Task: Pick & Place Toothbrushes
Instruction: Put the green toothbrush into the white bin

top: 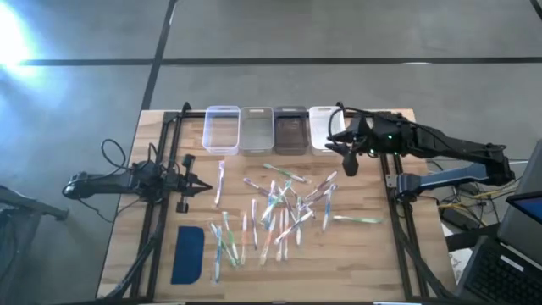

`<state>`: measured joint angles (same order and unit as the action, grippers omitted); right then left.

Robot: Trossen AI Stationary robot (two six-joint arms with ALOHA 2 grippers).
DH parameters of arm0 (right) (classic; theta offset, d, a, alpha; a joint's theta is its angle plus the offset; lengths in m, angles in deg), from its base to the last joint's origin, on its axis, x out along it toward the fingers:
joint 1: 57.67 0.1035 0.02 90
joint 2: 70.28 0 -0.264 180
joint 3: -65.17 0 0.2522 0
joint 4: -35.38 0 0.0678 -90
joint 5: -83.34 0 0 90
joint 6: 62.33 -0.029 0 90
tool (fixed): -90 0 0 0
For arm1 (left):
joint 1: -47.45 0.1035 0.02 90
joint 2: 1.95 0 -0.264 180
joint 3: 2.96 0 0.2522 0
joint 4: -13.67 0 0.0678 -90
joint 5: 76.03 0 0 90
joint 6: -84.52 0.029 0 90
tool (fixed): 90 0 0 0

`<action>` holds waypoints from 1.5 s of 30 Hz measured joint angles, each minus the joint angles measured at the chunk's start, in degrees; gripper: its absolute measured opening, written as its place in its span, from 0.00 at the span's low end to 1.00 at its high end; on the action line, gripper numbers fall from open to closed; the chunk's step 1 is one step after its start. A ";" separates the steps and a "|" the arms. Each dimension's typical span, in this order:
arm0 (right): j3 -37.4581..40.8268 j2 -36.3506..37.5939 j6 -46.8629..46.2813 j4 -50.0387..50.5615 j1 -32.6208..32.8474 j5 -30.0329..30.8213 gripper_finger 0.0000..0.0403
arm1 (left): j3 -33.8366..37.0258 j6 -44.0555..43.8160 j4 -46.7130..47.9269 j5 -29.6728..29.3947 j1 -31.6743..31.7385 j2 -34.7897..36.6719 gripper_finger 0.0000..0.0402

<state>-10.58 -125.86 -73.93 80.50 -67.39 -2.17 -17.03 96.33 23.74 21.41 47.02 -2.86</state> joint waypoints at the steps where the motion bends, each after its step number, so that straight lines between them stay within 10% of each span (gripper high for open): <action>1: -1.28 -1.17 -1.03 -0.22 0.00 -0.92 0.26 | 0.00 -0.01 0.00 -0.01 0.00 -0.02 0.04; 26: -33.87 -28.53 -2.04 22.59 1.81 -4.93 0.14 | 0.00 -0.01 -0.05 -0.01 0.04 0.00 0.04; 45: -27.67 -26.14 -17.90 45.14 11.96 -2.45 0.04 | 0.00 0.00 -0.02 0.00 0.02 0.02 0.04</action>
<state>-38.25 -152.00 -91.83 125.64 -55.43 -4.62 -17.03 96.33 23.72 21.41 47.04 -2.84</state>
